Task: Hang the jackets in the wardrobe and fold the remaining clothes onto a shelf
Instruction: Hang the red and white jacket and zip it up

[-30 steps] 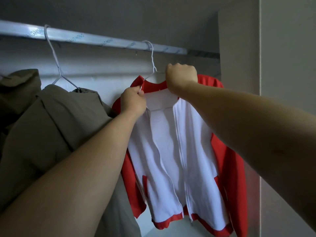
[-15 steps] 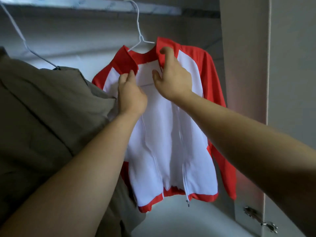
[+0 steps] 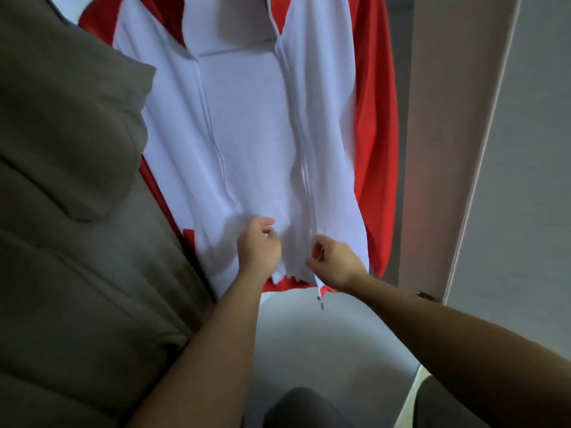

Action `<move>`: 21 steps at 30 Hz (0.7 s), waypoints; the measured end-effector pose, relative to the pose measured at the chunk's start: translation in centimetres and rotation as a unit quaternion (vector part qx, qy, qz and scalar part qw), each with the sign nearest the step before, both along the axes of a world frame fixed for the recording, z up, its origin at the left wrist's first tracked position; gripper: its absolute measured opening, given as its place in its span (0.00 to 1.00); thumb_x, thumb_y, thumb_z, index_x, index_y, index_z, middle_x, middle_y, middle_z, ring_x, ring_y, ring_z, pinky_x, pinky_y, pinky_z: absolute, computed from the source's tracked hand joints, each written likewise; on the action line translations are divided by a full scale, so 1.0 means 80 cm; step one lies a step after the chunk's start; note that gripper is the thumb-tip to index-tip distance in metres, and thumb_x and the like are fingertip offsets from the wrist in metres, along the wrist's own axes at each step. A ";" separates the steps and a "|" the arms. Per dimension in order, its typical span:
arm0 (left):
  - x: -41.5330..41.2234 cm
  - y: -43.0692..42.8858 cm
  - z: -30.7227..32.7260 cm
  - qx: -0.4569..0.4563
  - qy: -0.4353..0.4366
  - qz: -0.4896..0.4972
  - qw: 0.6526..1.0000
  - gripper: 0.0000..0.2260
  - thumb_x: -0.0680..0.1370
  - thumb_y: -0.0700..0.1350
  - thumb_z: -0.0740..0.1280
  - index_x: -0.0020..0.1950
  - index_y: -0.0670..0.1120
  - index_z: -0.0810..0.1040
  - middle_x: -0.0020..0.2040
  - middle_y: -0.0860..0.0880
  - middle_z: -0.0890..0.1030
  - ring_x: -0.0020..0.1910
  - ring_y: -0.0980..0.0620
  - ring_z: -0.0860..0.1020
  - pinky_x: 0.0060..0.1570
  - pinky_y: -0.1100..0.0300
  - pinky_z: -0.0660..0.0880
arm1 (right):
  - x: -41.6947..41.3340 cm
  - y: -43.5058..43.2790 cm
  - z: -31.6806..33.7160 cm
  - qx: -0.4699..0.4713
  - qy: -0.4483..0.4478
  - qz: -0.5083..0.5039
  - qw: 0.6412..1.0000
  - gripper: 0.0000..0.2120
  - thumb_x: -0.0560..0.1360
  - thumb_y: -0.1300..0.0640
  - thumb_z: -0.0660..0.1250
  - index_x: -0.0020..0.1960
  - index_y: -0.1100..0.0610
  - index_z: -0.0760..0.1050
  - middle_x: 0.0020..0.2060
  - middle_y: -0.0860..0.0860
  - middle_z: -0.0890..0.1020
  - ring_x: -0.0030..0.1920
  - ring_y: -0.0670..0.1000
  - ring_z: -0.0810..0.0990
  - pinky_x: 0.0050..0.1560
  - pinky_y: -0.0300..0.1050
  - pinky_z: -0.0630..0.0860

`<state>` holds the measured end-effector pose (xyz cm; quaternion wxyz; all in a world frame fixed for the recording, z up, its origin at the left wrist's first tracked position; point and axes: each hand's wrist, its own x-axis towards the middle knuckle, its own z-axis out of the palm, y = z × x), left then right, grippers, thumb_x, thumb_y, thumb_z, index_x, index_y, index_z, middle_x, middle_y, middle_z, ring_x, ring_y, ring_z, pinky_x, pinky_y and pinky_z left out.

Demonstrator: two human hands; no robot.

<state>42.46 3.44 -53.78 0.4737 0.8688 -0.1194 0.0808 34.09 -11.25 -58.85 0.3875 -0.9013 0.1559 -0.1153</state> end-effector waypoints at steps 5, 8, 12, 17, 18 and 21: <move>0.008 0.020 -0.099 -0.062 0.168 0.081 0.980 0.06 0.79 0.40 0.64 0.47 0.46 0.81 0.44 0.42 0.84 0.44 0.39 0.83 0.49 0.45 0.82 | -0.017 0.002 -0.092 0.261 0.183 -0.058 0.946 0.10 0.77 0.53 0.68 0.48 0.61 0.77 0.36 0.54 0.79 0.29 0.51 0.74 0.28 0.42 0.73; 0.009 0.018 -0.142 -0.157 0.275 0.139 0.938 0.06 0.80 0.38 0.63 0.53 0.41 0.79 0.41 0.46 0.80 0.34 0.47 0.81 0.34 0.56 0.79 | -0.014 -0.003 -0.117 0.386 0.228 -0.149 0.881 0.13 0.79 0.51 0.67 0.58 0.59 0.73 0.49 0.56 0.76 0.42 0.55 0.76 0.38 0.45 0.76; 0.002 0.012 -0.170 -0.345 0.423 0.158 0.823 0.05 0.79 0.39 0.69 0.54 0.41 0.76 0.53 0.43 0.76 0.38 0.50 0.81 0.28 0.62 0.77 | -0.006 -0.011 -0.142 0.571 0.126 -0.210 0.784 0.13 0.80 0.59 0.65 0.64 0.57 0.73 0.62 0.52 0.77 0.62 0.56 0.77 0.62 0.57 0.76; 0.010 0.020 -0.181 -0.555 0.411 0.112 0.714 0.08 0.77 0.44 0.73 0.56 0.46 0.82 0.57 0.50 0.81 0.49 0.52 0.82 0.39 0.62 0.74 | -0.001 -0.018 -0.149 0.686 0.054 -0.144 0.711 0.06 0.75 0.62 0.68 0.50 0.56 0.81 0.46 0.51 0.84 0.54 0.53 0.82 0.56 0.52 0.76; 0.012 0.020 -0.182 -0.572 0.402 0.107 0.707 0.07 0.77 0.45 0.73 0.55 0.47 0.83 0.57 0.51 0.83 0.49 0.52 0.82 0.39 0.62 0.75 | 0.000 -0.019 -0.150 0.689 0.051 -0.136 0.710 0.05 0.75 0.61 0.68 0.49 0.55 0.81 0.45 0.51 0.84 0.52 0.53 0.83 0.55 0.51 0.77; 0.021 0.013 -0.181 -0.576 0.390 0.100 0.712 0.11 0.77 0.50 0.75 0.56 0.47 0.82 0.52 0.51 0.86 0.51 0.51 0.83 0.38 0.62 0.78 | 0.006 -0.021 -0.154 0.667 0.059 -0.127 0.732 0.02 0.77 0.57 0.70 0.49 0.54 0.82 0.43 0.50 0.84 0.48 0.52 0.85 0.49 0.47 0.78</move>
